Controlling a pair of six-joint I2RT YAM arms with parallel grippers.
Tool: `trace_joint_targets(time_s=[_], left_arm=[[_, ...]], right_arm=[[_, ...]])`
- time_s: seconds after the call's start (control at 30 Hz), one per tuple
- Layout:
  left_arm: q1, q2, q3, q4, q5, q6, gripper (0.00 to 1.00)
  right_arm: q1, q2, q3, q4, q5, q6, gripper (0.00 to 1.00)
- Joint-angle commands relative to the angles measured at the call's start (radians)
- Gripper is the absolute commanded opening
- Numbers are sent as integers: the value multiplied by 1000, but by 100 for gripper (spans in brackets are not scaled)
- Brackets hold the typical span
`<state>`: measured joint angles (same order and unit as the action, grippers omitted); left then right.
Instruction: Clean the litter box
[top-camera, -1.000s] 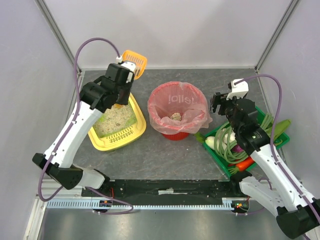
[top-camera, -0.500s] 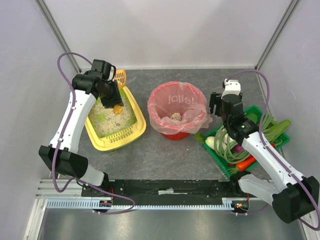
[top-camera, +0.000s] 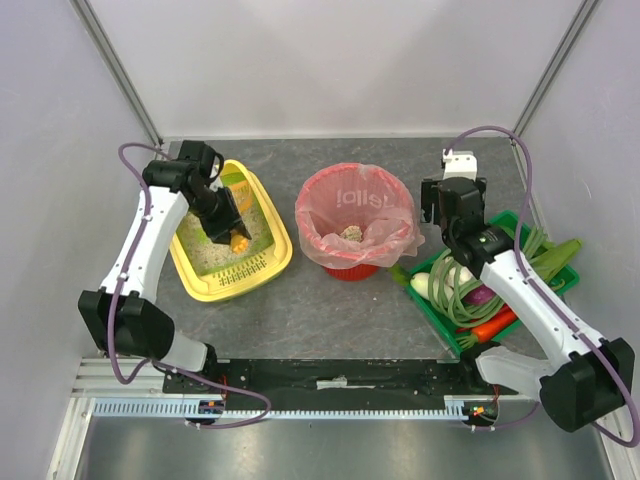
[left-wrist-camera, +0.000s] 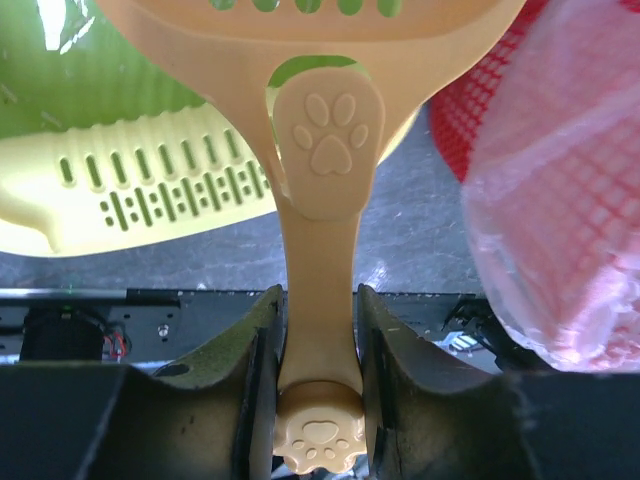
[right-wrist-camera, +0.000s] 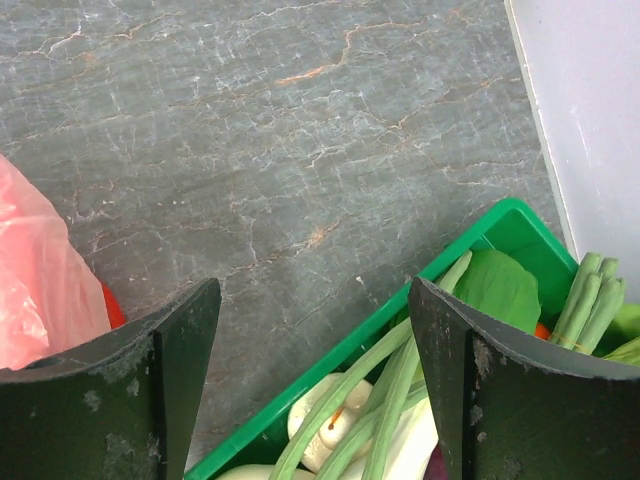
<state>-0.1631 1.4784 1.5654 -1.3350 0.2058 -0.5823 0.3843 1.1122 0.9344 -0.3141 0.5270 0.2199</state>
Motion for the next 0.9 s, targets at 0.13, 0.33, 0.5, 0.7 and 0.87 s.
trace_joint_targets(time_s=[0.13,0.33,0.5,0.7,0.87], left_arm=[[102,46,-25,-204,5,10,2],[139,184,-92,-204,11,113,2],[139,229,-122,-202,35,114,2],[140,212,-149,-205,147,116,2],[140,191,-254,-207,204,127,2]], right_arm=[[1,61,115,-39,27,-46,84],[1,107,184,-48,42,-85,84],[1,146,213,-49,42,-76,84],[2,173,230,-69,28,-56,84],[1,176,227,-92,36,-51,84]])
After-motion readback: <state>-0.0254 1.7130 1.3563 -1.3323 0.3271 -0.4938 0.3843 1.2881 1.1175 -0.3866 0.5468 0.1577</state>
